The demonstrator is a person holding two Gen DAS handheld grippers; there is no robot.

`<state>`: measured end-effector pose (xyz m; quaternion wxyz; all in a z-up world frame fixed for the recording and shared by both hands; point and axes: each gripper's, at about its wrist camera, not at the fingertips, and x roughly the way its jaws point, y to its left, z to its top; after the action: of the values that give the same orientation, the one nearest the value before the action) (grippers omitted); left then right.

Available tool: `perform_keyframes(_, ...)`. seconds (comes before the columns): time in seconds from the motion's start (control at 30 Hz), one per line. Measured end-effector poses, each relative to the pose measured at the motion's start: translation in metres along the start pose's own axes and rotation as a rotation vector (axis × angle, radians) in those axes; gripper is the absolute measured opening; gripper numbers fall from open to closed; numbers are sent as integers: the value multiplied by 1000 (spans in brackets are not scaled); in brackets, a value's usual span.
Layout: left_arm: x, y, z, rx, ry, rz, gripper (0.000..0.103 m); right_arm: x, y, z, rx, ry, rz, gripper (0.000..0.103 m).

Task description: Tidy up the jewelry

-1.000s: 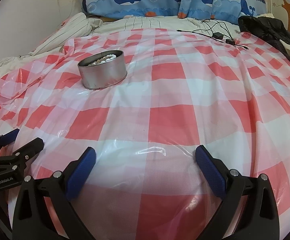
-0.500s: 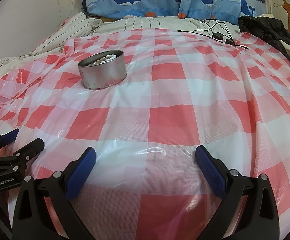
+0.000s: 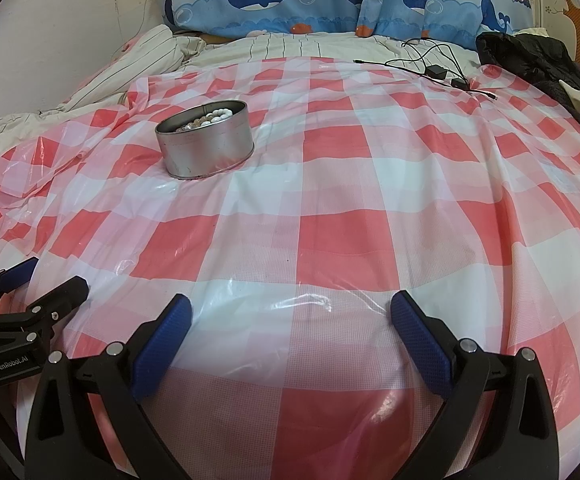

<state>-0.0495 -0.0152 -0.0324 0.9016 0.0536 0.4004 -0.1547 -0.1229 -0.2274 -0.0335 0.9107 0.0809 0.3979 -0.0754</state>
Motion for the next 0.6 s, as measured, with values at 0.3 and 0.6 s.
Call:
perform_keyframes(0.3,1,1,0,-6,7,-1,96,0,0,0,0,0,0,96)
perform_keyframes(0.6,4,4,2,-19,34,3,96,0,0,0,-1,2,-2,96)
